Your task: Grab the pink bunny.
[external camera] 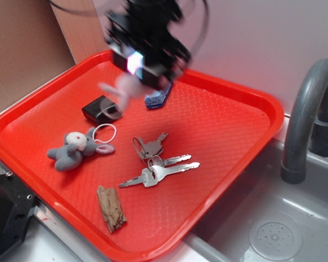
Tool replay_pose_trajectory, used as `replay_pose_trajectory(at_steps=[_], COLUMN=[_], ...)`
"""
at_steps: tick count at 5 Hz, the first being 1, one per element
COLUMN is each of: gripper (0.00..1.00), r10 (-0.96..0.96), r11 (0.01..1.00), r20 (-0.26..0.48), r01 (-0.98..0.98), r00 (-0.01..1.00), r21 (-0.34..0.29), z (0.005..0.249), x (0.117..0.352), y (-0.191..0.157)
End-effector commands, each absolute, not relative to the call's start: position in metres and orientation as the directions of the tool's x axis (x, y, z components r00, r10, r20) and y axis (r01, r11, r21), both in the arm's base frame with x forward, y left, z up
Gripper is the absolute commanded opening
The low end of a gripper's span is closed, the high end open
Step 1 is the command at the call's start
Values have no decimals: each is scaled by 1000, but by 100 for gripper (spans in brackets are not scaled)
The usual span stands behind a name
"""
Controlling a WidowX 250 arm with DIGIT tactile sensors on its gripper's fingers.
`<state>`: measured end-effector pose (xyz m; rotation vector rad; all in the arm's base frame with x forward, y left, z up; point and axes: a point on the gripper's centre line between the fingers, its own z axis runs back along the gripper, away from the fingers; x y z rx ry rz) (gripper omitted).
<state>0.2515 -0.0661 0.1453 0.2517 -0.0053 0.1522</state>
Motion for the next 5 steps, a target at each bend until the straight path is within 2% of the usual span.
replay_pose_trajectory(at_steps=[1,2,3,4,5], gripper=[0,0,0,0,0], r10=[59,87,153,184,182], r11=[982,987,983,977,975], r20=[105,179,247,274,253], r01=[-76,-108,-174,-206,-207], r00=[993,980,957,944,950], r21=[173,115,65,54,76], z=[213,255,287,297,292], x=[219,211,210,214,214], y=[-40,-30,-23,-20,-18])
